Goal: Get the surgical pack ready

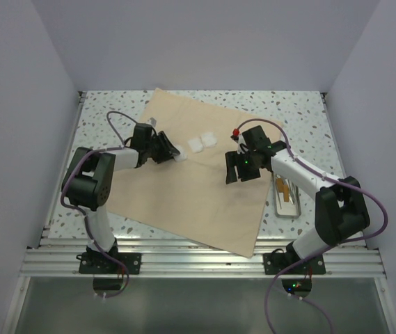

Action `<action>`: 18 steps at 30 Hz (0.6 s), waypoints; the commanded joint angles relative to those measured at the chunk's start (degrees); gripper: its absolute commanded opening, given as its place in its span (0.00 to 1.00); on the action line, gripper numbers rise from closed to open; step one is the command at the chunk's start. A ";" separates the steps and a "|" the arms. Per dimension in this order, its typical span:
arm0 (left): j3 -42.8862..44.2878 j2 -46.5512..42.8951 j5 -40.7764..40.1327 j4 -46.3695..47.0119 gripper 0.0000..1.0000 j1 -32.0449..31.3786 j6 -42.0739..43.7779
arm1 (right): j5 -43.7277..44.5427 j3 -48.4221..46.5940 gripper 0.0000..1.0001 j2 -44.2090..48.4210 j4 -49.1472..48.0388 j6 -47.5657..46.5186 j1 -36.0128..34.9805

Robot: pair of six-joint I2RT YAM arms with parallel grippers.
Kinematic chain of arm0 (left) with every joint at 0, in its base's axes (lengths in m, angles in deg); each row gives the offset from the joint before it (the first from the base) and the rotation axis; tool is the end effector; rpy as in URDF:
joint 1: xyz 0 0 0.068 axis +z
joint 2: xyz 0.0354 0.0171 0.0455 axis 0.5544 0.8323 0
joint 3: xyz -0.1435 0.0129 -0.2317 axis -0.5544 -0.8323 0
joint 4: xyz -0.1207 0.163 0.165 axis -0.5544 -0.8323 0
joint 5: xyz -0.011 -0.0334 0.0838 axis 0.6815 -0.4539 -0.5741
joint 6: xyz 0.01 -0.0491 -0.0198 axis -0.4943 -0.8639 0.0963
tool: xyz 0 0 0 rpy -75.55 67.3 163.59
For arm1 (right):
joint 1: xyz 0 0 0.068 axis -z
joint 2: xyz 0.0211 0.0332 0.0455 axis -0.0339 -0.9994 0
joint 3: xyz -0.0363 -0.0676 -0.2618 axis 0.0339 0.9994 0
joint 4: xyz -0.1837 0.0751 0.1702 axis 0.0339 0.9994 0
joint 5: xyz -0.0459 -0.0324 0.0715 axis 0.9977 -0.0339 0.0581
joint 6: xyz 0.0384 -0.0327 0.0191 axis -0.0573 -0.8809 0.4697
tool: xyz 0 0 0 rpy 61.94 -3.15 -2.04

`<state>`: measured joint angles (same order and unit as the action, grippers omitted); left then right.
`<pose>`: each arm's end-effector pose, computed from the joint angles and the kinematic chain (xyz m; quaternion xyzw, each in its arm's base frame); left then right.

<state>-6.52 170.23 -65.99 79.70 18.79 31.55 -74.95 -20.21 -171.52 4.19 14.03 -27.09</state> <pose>0.3697 -0.1092 0.1370 -0.1781 0.8879 -0.3199 0.2787 0.2778 0.1393 0.2214 -0.1223 0.9570 0.1834 0.1885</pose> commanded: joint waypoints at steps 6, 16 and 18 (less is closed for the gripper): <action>-2.23 3.62 2.61 1.44 0.43 1.16 -2.88 | -0.34 -1.90 0.66 -0.57 -0.90 -0.90 -0.34; -2.76 4.59 2.70 3.38 0.40 1.16 -3.86 | -0.52 -1.98 0.66 -0.75 -0.99 -0.90 -0.34; -2.85 4.41 2.08 3.38 0.37 1.16 -3.77 | -0.43 -1.98 0.66 -0.75 -0.99 -0.90 -0.43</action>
<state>-7.73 172.15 -62.45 84.92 19.93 27.73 -74.97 -20.21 -171.65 4.19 14.03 -27.18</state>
